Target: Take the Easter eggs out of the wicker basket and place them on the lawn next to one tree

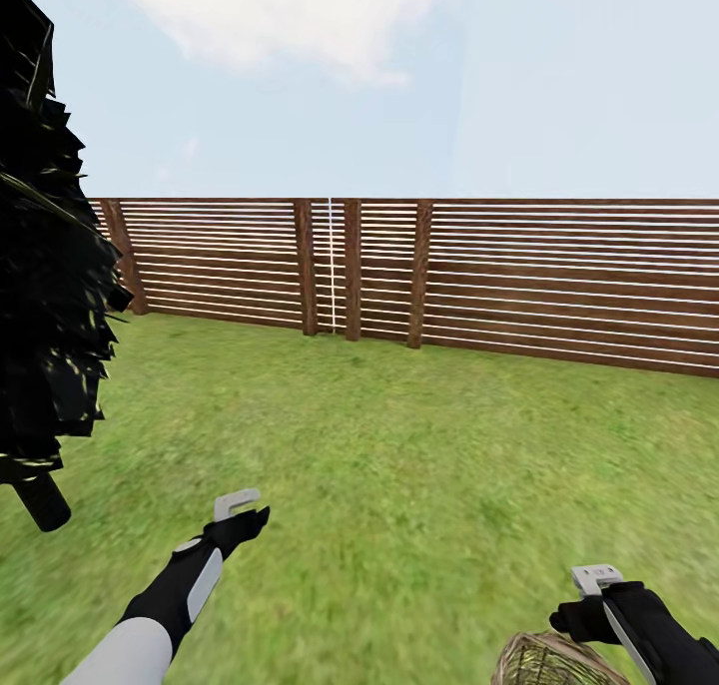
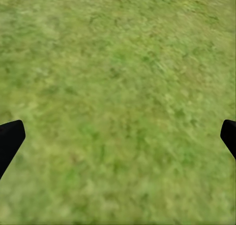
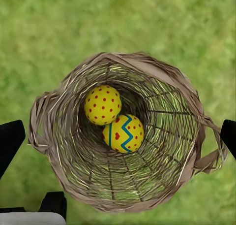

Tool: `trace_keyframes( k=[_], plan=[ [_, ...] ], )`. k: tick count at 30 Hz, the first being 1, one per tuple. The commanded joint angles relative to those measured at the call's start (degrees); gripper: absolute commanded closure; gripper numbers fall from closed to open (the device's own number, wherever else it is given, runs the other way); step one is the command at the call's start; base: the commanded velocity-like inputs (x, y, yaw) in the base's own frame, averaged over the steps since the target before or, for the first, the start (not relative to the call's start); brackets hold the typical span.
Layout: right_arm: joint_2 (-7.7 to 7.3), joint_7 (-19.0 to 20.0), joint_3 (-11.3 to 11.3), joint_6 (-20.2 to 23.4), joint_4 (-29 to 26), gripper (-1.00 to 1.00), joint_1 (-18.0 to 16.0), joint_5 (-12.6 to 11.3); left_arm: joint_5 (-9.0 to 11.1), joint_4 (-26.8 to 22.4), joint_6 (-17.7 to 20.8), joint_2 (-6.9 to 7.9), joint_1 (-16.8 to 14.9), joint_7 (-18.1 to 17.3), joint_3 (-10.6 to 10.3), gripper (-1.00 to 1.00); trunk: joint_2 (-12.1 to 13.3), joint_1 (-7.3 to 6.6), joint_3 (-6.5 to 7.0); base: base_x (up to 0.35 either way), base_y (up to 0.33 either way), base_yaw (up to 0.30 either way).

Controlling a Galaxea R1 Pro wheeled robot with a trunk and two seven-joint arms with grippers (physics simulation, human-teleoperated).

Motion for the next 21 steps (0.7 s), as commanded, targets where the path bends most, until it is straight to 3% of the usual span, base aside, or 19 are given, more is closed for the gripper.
trace_keyframes(
  k=[1,6,21],
  plan=[
    [0.0,0.4,-0.1,0.2,-0.1,-1.0,0.0,0.5,0.5,-0.2,0.5,-0.06,0.0,-0.4,0.5,-1.0,0.0,0.0,-0.07,0.0,0.0,0.0],
    [0.0,0.4,-0.1,0.2,-0.1,-1.0,0.0,0.5,0.6,-0.2,0.5,0.08,0.0,-0.4,0.7,-1.0,0.0,0.0,-0.07,0.0,0.0,0.0],
    [-0.01,0.5,-0.2,0.2,-0.3,-1.0,0.0,0.5,0.6,-0.1,0.5,-0.19,0.0,-0.3,0.6,-1.0,-6.1,3.3,-2.77,0.0,0.0,0.0]
  ],
)
